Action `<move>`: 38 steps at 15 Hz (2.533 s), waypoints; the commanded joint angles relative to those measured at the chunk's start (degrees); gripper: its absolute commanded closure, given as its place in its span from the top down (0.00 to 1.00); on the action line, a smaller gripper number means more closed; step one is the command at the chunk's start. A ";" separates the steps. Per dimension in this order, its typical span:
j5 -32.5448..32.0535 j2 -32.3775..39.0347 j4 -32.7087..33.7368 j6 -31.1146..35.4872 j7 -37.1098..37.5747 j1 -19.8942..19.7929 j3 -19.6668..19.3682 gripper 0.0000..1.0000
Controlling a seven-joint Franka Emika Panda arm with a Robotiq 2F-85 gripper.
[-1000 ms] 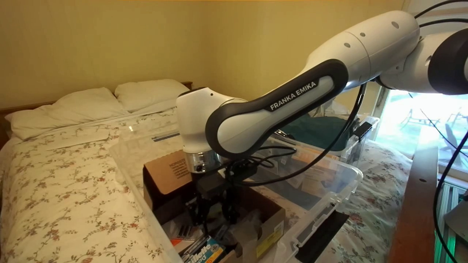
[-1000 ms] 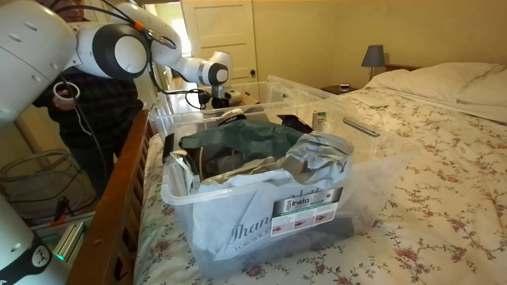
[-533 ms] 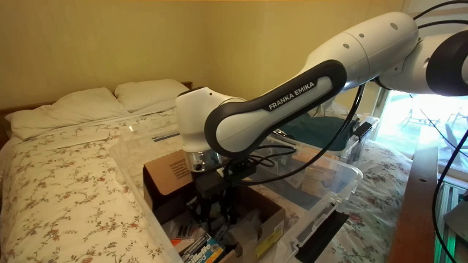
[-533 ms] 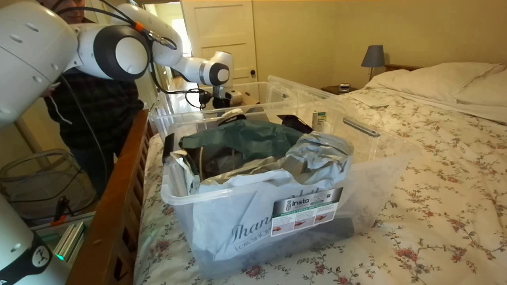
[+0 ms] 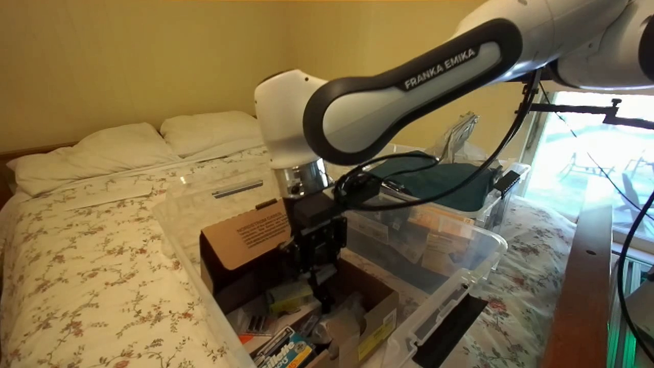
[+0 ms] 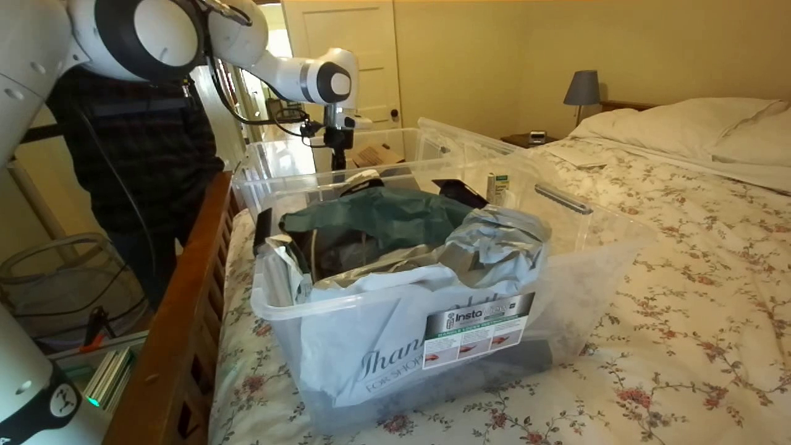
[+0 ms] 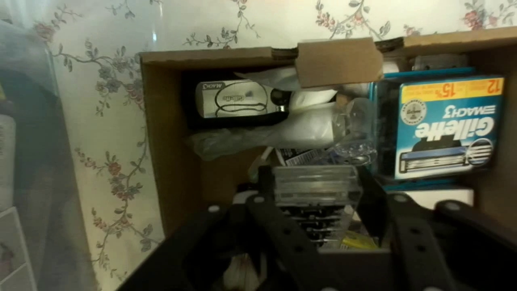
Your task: Move two white boxes to the storage bin on the right
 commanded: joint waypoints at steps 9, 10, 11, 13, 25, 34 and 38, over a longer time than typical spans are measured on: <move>-1.07 -31.92 -33.48 5.63 4.98 -6.60 1.08 0.25; -1.43 -34.68 -36.09 8.48 6.82 -7.03 1.46 0.25; -1.30 -37.32 -38.61 11.77 7.65 -7.70 2.20 0.25; -1.02 -32.34 -32.45 8.84 5.79 -9.31 3.90 0.50; -9.41 -38.40 -31.59 19.74 25.66 -17.68 4.32 0.25; -26.78 -31.70 -25.68 17.38 43.51 -23.18 -0.21 0.25; -25.94 -24.84 -21.22 10.59 43.43 -23.41 -2.53 0.25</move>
